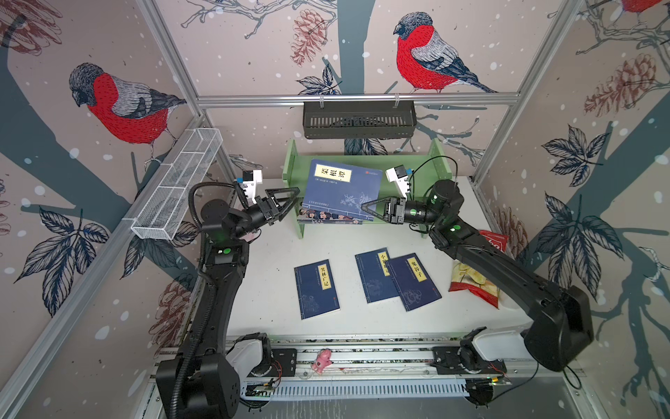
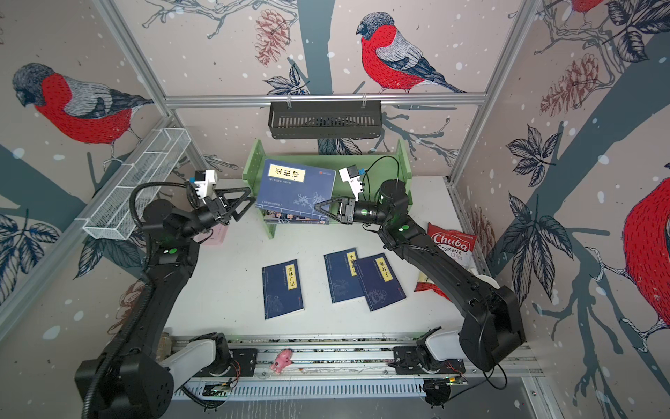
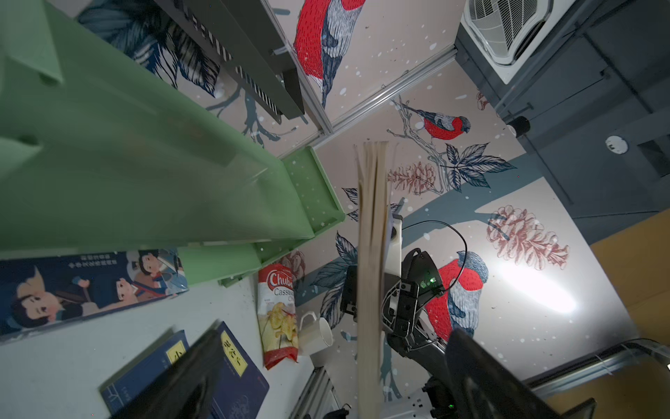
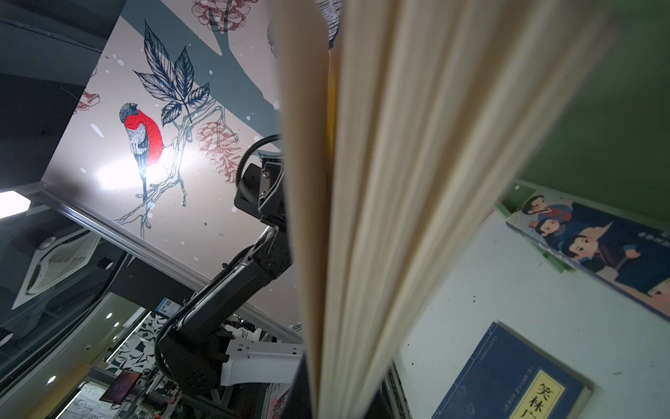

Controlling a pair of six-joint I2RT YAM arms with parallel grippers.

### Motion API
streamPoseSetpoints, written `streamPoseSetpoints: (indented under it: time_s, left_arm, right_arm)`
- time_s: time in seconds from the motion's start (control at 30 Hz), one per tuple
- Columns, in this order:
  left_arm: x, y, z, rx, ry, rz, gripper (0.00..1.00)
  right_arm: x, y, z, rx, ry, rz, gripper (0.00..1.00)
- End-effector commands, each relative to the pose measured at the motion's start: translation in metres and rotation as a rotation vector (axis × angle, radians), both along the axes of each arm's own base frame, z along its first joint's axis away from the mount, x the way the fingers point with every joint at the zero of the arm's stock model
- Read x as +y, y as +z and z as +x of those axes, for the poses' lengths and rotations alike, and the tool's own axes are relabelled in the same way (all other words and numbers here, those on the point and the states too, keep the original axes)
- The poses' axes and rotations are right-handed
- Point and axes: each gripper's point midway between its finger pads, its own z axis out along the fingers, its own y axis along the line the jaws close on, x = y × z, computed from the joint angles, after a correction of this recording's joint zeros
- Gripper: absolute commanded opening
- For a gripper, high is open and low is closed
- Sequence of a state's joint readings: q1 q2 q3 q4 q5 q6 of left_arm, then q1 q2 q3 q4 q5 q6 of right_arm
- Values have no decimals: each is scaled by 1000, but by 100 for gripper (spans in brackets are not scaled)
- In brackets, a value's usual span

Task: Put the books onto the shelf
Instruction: 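Lay the dark blue book onto the shelf's top tier with both grippers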

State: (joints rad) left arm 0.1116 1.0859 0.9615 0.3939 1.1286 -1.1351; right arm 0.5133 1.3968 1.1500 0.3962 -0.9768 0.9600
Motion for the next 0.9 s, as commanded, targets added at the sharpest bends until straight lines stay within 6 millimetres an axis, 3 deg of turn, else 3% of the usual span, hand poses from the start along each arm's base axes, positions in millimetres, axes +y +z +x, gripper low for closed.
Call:
streamPoseSetpoints:
  time_s: [0.0, 0.2, 0.5, 0.7, 0.87]
  left_arm:
    - [-3, 1, -11, -72, -32, 120, 96]
    - [3, 22, -6, -139, 53, 182, 95]
    - [3, 31, 1, -164, 43, 115, 94]
    - [-2, 52, -3, -246, -28, 62, 94]
    - [0, 56, 4, -241, -29, 31, 94]
  right_arm:
    - [-1, -9, 12, -9, 1, -47, 1]
    - [8, -21, 40, 24, -1, -81, 0]
    - [27, -22, 75, 59, -21, -126, 1]
    - [45, -24, 96, 75, -42, -192, 0]
    - [59, -27, 110, 87, -49, -232, 1]
